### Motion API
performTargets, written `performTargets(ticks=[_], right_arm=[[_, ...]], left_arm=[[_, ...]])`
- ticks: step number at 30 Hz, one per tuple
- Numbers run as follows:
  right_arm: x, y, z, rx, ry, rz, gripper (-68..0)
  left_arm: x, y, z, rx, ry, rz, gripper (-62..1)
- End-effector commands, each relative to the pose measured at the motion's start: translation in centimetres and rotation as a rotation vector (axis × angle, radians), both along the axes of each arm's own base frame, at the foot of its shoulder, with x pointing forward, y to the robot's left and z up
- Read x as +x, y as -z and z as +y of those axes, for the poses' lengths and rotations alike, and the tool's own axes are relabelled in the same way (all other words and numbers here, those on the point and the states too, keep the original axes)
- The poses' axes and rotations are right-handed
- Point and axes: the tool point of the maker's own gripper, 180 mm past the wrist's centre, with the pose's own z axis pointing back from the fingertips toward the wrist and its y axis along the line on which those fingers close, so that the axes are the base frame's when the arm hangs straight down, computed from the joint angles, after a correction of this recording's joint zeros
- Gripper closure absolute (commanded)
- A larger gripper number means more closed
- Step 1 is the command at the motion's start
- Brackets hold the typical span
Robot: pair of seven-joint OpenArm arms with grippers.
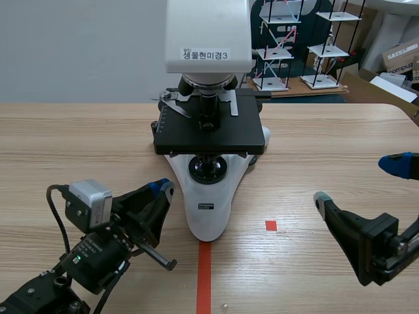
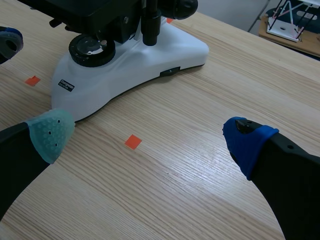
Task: Point at the diaphragm
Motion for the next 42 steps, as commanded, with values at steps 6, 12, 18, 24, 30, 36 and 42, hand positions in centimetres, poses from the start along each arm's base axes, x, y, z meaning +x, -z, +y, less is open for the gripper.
performTargets(ticks=[6,12,18,24,30,36,42], right_arm=[[0.5,-1.1,0.1,0.003,-0.009,-0.038,-67.1],[0.5,-1.1,0.1,0.003,-0.009,-0.038,-67.1],[0.5,-1.1,0.1,0.003,-0.009,-0.038,-67.1],[0.5,-1.1,0.1,0.003,-0.009,-0.038,-67.1],[0.5,-1.1,0.1,0.003,-0.009,-0.038,-67.1],[0.5,-1.1,0.1,0.003,-0.009,-0.038,-67.1],[0.5,-1.1,0.1,0.003,-0.009,-0.038,-67.1]], left_arm=[[0.9,-1.6,0.0,-0.043,-0.011,-0.060,-5.7],[1.3,-2.2,-0.7,-0.061,-0.003,-0.079,-5.7],[1.2,-2.2,-1.4,-0.058,0.011,-0.082,-5.7],[1.2,-2.0,-1.3,-0.053,0.011,-0.073,-5.7],[1.2,-2.0,-1.3,-0.055,0.008,-0.074,-5.7],[1.0,-1.7,-1.0,-0.061,0.002,-0.073,-5.7],[0.9,-1.4,-0.9,-0.056,0.000,-0.064,-5.7]])
